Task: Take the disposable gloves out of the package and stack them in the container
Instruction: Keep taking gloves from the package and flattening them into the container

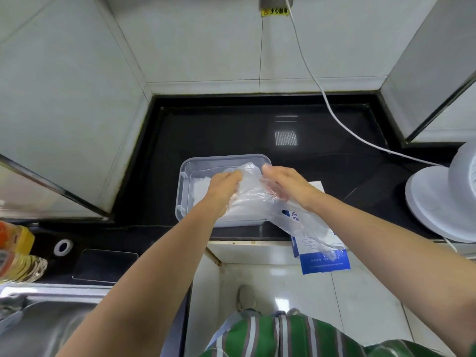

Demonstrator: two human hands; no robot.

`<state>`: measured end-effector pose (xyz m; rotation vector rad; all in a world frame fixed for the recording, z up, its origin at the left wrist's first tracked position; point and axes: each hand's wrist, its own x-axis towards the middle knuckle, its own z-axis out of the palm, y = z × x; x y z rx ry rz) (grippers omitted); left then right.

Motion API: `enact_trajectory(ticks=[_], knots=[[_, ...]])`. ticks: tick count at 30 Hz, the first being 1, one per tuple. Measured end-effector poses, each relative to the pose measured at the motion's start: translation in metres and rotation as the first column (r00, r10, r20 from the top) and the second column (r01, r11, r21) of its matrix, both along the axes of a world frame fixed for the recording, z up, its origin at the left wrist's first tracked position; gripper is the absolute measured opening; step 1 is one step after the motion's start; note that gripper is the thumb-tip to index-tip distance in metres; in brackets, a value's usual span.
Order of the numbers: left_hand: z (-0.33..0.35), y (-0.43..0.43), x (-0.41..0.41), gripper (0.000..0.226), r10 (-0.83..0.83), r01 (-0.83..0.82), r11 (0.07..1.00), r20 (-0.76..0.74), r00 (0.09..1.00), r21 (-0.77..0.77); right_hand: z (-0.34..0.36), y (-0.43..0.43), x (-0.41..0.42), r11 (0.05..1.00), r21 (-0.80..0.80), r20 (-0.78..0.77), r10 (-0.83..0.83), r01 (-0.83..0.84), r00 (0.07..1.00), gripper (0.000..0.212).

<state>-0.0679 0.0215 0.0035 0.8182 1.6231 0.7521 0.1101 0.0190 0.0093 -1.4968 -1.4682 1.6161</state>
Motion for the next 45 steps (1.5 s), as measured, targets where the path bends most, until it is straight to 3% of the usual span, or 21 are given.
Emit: enact_trajectory(ticks=[2, 4, 8, 11, 14, 17, 20, 22, 24, 26, 28, 30, 31, 33, 36, 38, 41, 45], knots=[[-0.003, 0.003, -0.006, 0.013, 0.027, -0.023, 0.997, -0.058, 0.998, 0.072, -0.004, 0.002, -0.001, 0.997, 0.026, 0.048, 0.077, -0.078, 0.996, 0.023], [-0.007, 0.004, -0.016, 0.013, 0.025, -0.003, 0.991, -0.162, 0.987, 0.136, -0.010, 0.007, -0.002, 0.998, 0.030, 0.120, 0.057, -0.061, 0.991, 0.015], [-0.024, 0.006, -0.042, 0.029, 0.054, 0.020, 0.980, -0.366, 0.929, 0.197, -0.006, 0.017, 0.000, 0.985, 0.032, 0.166, -0.171, 0.168, 0.971, 0.026], [-0.031, 0.003, -0.051, 0.033, 0.056, 0.043, 0.983, -0.515, 0.855, 0.180, -0.009, 0.030, 0.008, 0.943, 0.049, 0.163, -0.332, 0.329, 0.929, 0.019], [-0.033, 0.001, -0.049, 0.036, 0.014, 0.121, 0.978, -0.637, 0.771, 0.168, -0.010, 0.036, 0.003, 0.861, 0.339, 0.177, -0.454, 0.379, 0.873, 0.007], [-0.039, 0.004, -0.046, 0.043, -0.034, 0.191, 0.972, -0.721, 0.692, 0.138, 0.001, 0.032, -0.023, 0.815, 0.540, 0.119, -0.320, 0.209, 0.940, 0.012], [-0.043, 0.009, -0.044, 0.039, -0.029, 0.211, 0.968, -0.771, 0.636, 0.137, -0.006, 0.027, -0.053, 0.909, 0.382, 0.284, 0.056, -0.166, 0.957, 0.014], [-0.045, 0.012, -0.045, 0.034, -0.029, 0.214, 0.968, -0.789, 0.613, 0.131, -0.025, 0.024, -0.065, 0.904, 0.203, 0.486, 0.241, -0.377, 0.840, 0.020], [-0.046, 0.014, -0.048, 0.034, -0.074, 0.231, 0.969, -0.796, 0.601, 0.085, -0.044, 0.022, -0.070, 0.899, 0.083, 0.622, 0.290, -0.430, 0.728, 0.033], [-0.050, 0.015, -0.051, 0.040, -0.137, 0.268, 0.963, -0.811, 0.569, 0.026, -0.054, 0.020, -0.076, 0.900, 0.005, 0.653, 0.327, -0.436, 0.683, 0.051], [-0.056, 0.016, -0.055, 0.041, -0.153, 0.329, 0.944, -0.881, 0.448, 0.003, -0.062, 0.024, -0.085, 0.891, -0.042, 0.654, 0.367, -0.452, 0.662, 0.066], [-0.059, 0.017, -0.055, 0.036, -0.032, 0.424, 0.900, -0.955, 0.294, 0.100, -0.067, 0.027, -0.091, 0.884, -0.073, 0.656, 0.391, -0.461, 0.645, 0.074], [-0.059, 0.019, -0.055, 0.035, 0.026, 0.482, 0.863, -0.964, 0.264, 0.155, -0.069, 0.030, -0.095, 0.881, -0.089, 0.659, 0.402, -0.464, 0.636, 0.076], [-0.058, 0.022, -0.050, 0.032, -0.012, 0.593, 0.787, -0.957, 0.290, 0.170, -0.072, 0.034, -0.098, 0.870, -0.121, 0.674, 0.425, -0.477, 0.604, 0.078], [-0.069, 0.026, -0.044, 0.024, -0.365, 0.668, 0.738, -0.887, 0.283, -0.091, -0.077, 0.035, -0.102, 0.860, -0.144, 0.677, 0.446, -0.489, 0.586, 0.076], [-0.080, 0.028, -0.049, 0.037, -0.551, 0.620, 0.736, -0.773, 0.314, -0.272, -0.079, 0.035, -0.102, 0.859, -0.154, 0.683, 0.449, -0.488, 0.576, 0.081], [-0.095, 0.031, -0.062, 0.070, -0.617, 0.560, 0.745, -0.691, 0.376, -0.361, -0.084, 0.037, -0.095, 0.868, -0.152, 0.732, 0.421, -0.473, 0.536, 0.084], [-0.101, 0.031, -0.066, 0.092, -0.667, 0.541, 0.727, -0.621, 0.412, -0.422, -0.089, 0.035, -0.090, 0.837, -0.230, 0.760, 0.473, -0.496, 0.445, 0.080]])
